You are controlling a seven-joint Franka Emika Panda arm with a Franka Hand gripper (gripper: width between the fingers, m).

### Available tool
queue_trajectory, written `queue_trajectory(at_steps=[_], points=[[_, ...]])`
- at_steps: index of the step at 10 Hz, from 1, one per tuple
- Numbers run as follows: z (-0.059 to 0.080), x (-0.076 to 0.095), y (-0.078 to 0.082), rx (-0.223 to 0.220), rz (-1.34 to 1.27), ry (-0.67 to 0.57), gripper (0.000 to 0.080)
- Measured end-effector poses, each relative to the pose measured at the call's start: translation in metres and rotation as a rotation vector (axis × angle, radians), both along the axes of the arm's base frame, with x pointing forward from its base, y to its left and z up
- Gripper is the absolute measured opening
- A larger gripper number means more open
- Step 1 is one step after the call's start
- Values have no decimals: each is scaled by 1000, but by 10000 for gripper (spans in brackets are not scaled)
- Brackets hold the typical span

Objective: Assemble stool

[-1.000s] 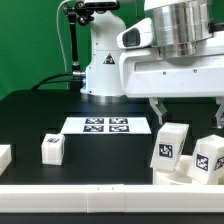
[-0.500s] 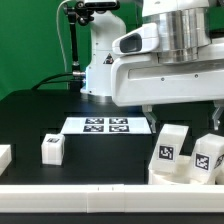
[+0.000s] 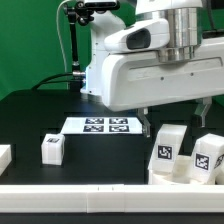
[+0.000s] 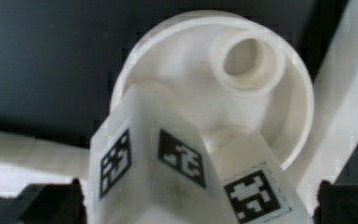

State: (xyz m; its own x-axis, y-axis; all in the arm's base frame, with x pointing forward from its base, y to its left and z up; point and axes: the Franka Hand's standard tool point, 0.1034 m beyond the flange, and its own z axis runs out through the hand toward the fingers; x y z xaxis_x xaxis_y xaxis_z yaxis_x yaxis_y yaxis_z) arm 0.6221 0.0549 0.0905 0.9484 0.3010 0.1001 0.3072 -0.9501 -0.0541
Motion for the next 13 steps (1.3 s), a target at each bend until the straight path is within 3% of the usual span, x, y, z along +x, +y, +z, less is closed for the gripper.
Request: queue_trajectory(at_steps=[4, 11, 12, 13], points=[[-2, 5, -16, -72, 342, -2, 648], [-7, 6, -19, -161, 728, 28, 648], [-7, 6, -19, -161, 725, 28, 517], [-7, 6, -20, -161, 725, 28, 517]])
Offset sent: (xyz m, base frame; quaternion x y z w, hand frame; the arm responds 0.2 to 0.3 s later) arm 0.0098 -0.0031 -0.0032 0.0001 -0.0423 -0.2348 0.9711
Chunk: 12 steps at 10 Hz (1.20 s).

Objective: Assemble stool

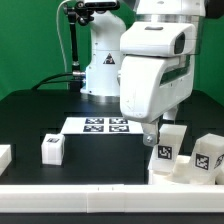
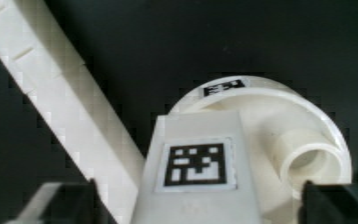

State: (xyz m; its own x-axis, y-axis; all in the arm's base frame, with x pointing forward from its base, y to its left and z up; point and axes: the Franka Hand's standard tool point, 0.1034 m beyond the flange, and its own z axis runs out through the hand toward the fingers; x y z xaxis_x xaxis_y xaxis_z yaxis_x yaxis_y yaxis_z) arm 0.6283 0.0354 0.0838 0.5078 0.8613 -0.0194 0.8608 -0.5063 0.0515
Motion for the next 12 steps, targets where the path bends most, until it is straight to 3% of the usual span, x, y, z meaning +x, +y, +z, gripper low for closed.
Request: queue_trajectory(at_steps=[1, 2, 4, 7, 12], points=[[0, 0, 0, 1, -10, 0, 363], [0, 0, 0, 2, -41, -2, 338], [0, 0, 0, 3, -61, -3, 338], [-1, -1, 0, 19, -360, -13, 338], [-2, 0, -1, 117, -1017, -21, 340]])
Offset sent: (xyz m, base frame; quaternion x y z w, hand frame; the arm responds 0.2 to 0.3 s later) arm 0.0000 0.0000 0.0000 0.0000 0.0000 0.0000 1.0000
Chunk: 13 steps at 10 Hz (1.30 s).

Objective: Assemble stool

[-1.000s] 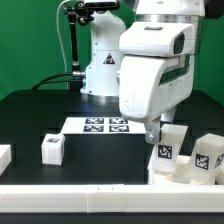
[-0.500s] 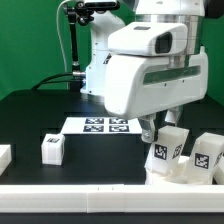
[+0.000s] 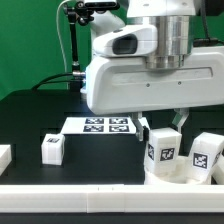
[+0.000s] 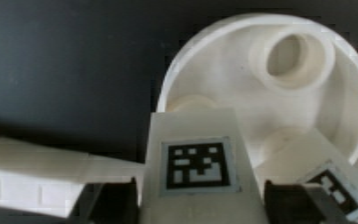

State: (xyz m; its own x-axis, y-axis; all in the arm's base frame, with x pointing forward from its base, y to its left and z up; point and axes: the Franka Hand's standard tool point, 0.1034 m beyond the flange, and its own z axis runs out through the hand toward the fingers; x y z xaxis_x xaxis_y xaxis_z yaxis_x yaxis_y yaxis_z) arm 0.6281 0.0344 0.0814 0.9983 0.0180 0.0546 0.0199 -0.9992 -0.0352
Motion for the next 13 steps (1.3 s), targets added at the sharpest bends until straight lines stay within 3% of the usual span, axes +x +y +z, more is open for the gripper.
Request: queue_trajectory(at_steps=[5, 13], points=[[-1, -2, 36, 25, -508, 5, 340], [-1, -4, 48, 77, -997, 51, 340]])
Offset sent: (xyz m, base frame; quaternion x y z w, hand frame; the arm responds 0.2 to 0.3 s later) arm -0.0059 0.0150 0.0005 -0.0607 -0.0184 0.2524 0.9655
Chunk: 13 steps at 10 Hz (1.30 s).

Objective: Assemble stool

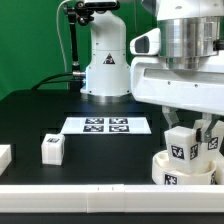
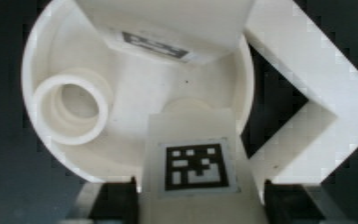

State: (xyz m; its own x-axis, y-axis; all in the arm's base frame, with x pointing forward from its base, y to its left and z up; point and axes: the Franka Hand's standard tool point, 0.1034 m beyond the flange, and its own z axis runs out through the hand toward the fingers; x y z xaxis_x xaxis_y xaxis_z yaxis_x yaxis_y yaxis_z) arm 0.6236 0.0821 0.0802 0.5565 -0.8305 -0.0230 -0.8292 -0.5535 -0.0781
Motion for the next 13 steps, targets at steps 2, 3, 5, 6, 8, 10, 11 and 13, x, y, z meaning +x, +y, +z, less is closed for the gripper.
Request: queue_trajectory(at_steps=[2, 3, 5, 6, 8, 10, 11, 13], points=[[-1, 0, 2, 21, -154, 7, 340], [-2, 0, 3, 39, -282, 7, 340], [-2, 0, 10, 76, -499, 9, 340], [-3, 0, 14, 99, -613, 15, 340], [-3, -2, 21, 139, -850, 41, 340], [-4, -1, 25, 193, -1063, 57, 340], [-4, -1, 27, 211, -1119, 68, 340], [-4, -2, 28, 210, -1097, 67, 340]])
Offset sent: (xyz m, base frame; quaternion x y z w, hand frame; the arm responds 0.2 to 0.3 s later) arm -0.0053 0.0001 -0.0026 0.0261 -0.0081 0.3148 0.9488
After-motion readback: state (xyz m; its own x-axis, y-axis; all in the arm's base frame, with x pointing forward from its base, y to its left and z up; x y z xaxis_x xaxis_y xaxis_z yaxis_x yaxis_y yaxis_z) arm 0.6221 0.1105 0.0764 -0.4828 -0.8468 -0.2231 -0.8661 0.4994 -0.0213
